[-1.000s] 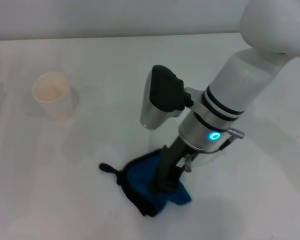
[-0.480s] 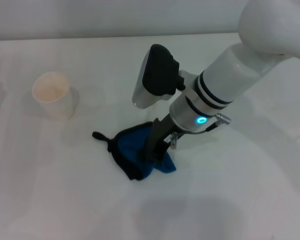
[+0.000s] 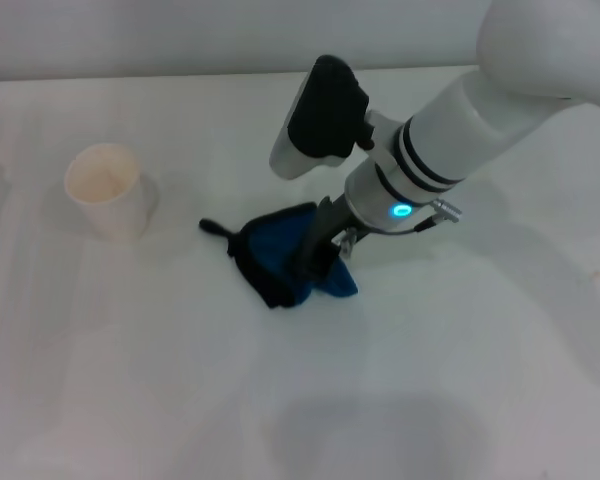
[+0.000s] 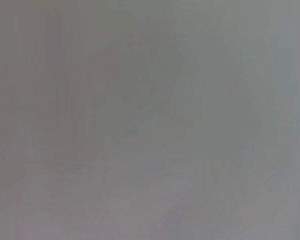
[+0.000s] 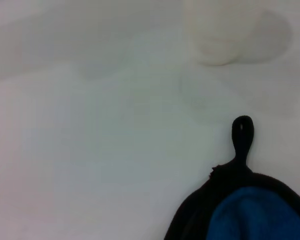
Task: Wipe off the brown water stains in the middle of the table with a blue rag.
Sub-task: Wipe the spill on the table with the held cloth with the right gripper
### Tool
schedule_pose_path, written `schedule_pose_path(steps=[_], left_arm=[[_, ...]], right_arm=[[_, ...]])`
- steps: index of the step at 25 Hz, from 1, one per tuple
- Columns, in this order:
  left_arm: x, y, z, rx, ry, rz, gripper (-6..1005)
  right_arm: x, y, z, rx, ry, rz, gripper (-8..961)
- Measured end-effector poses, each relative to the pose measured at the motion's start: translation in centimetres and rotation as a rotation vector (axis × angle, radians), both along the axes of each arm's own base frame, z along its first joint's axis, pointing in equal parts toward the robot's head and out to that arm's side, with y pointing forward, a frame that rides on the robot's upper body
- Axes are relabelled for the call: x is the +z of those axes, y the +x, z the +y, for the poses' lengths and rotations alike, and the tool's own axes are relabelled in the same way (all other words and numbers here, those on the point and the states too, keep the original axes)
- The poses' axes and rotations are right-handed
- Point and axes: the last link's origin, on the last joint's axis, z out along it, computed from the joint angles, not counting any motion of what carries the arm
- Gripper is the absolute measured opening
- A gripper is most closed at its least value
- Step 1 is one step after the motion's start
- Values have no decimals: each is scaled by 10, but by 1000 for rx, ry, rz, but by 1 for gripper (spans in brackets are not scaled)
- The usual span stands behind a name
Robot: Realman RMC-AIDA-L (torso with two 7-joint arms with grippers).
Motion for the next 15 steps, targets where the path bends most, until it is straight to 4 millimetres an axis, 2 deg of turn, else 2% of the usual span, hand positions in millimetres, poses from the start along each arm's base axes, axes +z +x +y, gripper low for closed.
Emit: schedule_pose_path(steps=[7,15], left_arm=[[0,0,-1,-2,2,0,891],[1,-2,-3,-1,5,1,891]], right_arm=[[10,9,21,-43,95,-33,51],[39,26,35,-93,163,-53,50]])
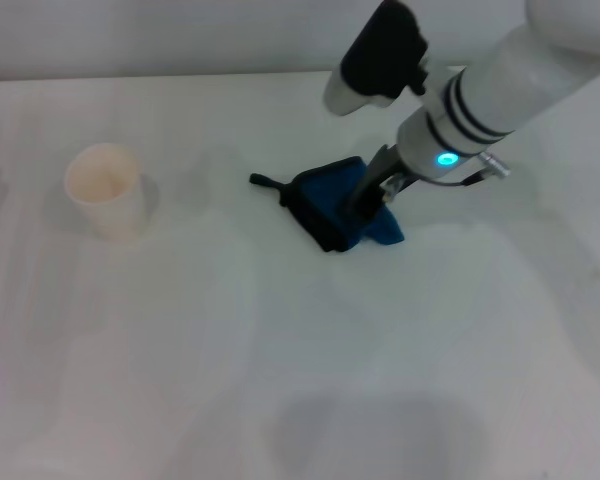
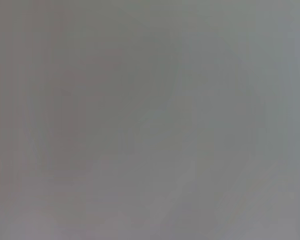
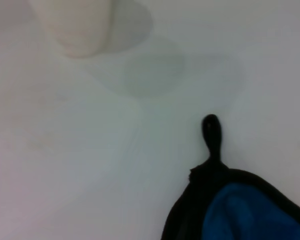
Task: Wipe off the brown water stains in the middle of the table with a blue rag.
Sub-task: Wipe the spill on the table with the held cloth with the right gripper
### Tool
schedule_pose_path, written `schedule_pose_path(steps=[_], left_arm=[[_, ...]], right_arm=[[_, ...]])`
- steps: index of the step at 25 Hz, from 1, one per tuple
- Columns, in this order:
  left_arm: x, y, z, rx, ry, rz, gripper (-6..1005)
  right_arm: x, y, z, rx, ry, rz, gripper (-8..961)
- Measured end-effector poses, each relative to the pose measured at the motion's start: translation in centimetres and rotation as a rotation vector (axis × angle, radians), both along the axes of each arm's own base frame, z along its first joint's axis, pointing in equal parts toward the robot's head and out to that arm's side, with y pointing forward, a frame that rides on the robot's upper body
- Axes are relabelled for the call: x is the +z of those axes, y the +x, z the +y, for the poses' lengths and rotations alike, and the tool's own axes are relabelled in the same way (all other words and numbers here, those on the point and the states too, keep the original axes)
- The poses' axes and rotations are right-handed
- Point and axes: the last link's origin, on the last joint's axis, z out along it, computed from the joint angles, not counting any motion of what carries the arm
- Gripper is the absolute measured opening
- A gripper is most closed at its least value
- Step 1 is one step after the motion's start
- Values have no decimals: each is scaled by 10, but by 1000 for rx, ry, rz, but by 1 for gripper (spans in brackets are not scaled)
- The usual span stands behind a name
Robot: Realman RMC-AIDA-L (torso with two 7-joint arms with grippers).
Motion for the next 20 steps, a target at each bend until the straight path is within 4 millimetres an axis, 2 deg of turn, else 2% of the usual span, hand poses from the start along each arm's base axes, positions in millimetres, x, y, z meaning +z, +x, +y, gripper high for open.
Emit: schedule_pose_path(steps=[10,20], left_arm=[[3,0,2,-3,6,8,891],[3,1,3,-2,6,9,891]], right_arm=[[33,15,1,-41,9,-38,71],[40,24,-14,-119,-55,-64,92]])
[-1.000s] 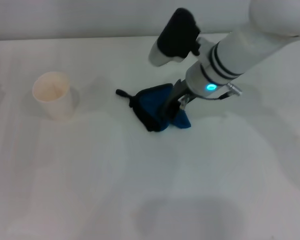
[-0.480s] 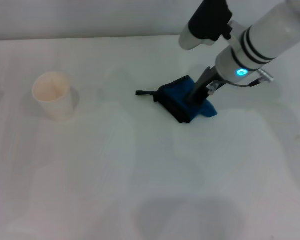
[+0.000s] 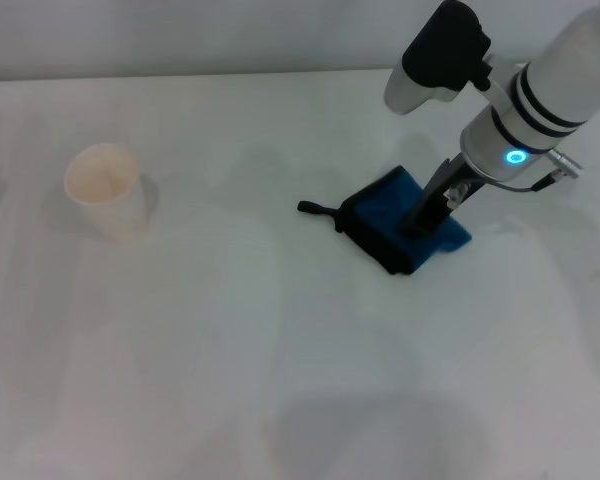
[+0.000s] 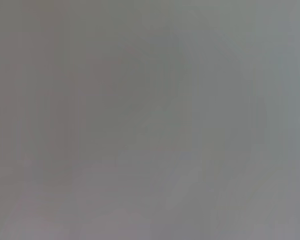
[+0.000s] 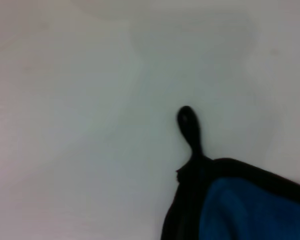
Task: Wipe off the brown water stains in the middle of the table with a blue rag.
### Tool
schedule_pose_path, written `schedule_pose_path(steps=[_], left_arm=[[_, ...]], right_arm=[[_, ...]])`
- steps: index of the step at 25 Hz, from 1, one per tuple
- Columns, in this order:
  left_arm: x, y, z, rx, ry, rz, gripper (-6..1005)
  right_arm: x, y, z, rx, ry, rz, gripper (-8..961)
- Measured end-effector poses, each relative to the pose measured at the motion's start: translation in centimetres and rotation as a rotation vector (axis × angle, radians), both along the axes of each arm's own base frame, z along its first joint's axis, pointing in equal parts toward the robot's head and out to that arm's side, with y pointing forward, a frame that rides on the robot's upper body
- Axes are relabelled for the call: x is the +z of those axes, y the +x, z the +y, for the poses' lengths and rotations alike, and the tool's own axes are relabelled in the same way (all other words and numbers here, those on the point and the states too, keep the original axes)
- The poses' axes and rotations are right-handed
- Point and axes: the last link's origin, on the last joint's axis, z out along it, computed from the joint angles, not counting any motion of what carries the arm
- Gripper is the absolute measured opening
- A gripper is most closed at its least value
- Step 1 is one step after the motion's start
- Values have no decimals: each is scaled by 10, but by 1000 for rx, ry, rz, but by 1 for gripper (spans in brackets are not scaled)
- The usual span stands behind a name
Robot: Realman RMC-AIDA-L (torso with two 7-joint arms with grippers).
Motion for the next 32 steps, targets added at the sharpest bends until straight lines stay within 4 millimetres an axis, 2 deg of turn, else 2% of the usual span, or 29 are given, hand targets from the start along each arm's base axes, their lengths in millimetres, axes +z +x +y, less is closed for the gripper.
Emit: schedule_pose_path(steps=[7,23,32], left_arm=[[0,2,3,-6,-1,1,891],[0,5,5,-11,2,-2,891],[1,4,5,-4,12,-10,891]], right_arm=[[3,-12,-6,-67,-13,77,107],[1,-2,-1,-111,79,88,141],[7,-4,-1,-97,99,118,160]])
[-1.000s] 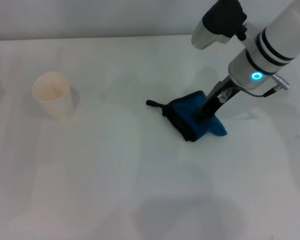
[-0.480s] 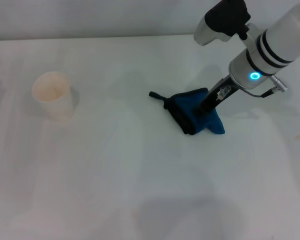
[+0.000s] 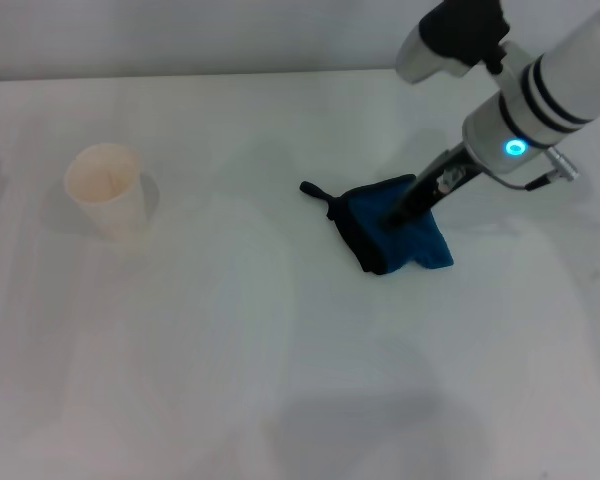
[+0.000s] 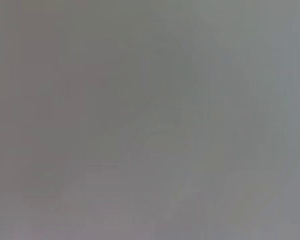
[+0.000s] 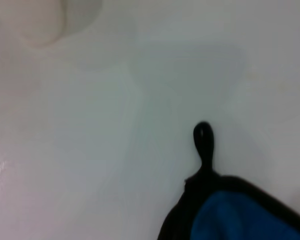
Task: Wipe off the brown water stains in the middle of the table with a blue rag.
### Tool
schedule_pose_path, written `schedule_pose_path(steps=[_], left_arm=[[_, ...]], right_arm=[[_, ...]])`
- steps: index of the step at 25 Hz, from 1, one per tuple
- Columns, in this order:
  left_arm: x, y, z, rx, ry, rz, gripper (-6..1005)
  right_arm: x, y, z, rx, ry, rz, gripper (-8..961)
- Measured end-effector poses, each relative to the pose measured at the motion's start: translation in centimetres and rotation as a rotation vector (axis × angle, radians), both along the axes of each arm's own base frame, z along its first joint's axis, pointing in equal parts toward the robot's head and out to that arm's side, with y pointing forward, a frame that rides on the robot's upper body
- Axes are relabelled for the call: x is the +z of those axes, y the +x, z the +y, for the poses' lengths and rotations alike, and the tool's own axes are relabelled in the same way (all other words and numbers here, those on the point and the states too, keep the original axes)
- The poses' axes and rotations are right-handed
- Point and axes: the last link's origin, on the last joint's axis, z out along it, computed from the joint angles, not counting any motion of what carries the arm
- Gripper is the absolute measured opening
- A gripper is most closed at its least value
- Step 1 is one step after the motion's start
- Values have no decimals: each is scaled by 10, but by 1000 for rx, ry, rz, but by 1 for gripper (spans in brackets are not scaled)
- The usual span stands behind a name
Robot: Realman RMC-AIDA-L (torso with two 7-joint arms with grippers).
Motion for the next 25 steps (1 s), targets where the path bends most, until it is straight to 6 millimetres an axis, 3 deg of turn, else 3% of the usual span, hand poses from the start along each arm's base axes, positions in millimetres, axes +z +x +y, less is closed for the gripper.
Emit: schedule_pose_path(steps=[10,16,21,25], left_arm=[[2,-2,-1,8,13,-8,891],[4,-1,0,1,19,-6,891],[6,-1,1,6,31,-29,891],[9,-2,1,9,37,-41,891]], right_arm=[[34,-12,8,26,204,220,586],[68,-16,14,-14,413,585,834],[110,3,-2,31,656,1043,870],[136,27,-23,176,920,1234,869]])
